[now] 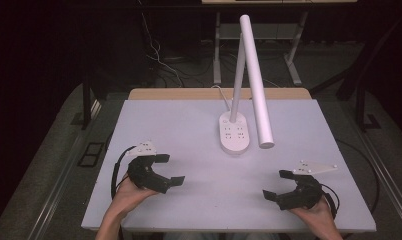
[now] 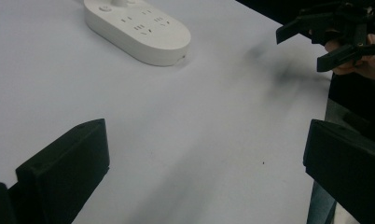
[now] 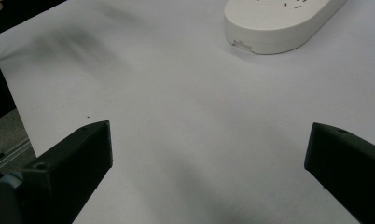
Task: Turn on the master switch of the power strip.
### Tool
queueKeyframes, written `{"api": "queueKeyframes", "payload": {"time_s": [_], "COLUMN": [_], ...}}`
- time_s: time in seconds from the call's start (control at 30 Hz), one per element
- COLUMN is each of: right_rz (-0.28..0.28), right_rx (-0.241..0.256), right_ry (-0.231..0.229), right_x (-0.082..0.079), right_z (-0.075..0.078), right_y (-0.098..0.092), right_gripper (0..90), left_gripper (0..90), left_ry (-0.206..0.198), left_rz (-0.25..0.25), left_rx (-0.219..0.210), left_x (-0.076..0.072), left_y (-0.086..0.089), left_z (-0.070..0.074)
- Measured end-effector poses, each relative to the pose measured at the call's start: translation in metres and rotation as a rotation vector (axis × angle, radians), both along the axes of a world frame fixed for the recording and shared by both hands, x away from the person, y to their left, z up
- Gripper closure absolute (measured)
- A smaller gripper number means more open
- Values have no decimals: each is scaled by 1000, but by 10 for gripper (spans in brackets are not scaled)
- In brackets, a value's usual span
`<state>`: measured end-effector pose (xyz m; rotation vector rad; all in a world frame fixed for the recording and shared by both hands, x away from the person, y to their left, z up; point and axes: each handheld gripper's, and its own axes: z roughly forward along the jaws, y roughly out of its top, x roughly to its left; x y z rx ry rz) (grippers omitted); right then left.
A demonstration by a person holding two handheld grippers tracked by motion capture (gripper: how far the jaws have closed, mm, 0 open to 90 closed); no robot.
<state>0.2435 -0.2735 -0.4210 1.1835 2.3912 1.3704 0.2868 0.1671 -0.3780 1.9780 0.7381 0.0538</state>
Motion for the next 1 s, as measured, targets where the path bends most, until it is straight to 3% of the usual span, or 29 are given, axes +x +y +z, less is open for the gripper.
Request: {"api": "queueKeyframes", "payload": {"time_s": [1.0], "right_rz": [2], "right_rx": [0], "right_ry": [-4], "right_x": [0], "right_z": [1], "right_y": [0], "right_gripper": [3], "left_gripper": [0], "left_ry": [-1], "left_rz": [-4], "left_rx": [18], "left_x": [38], "left_y": [-14], "left_z": [19]}}
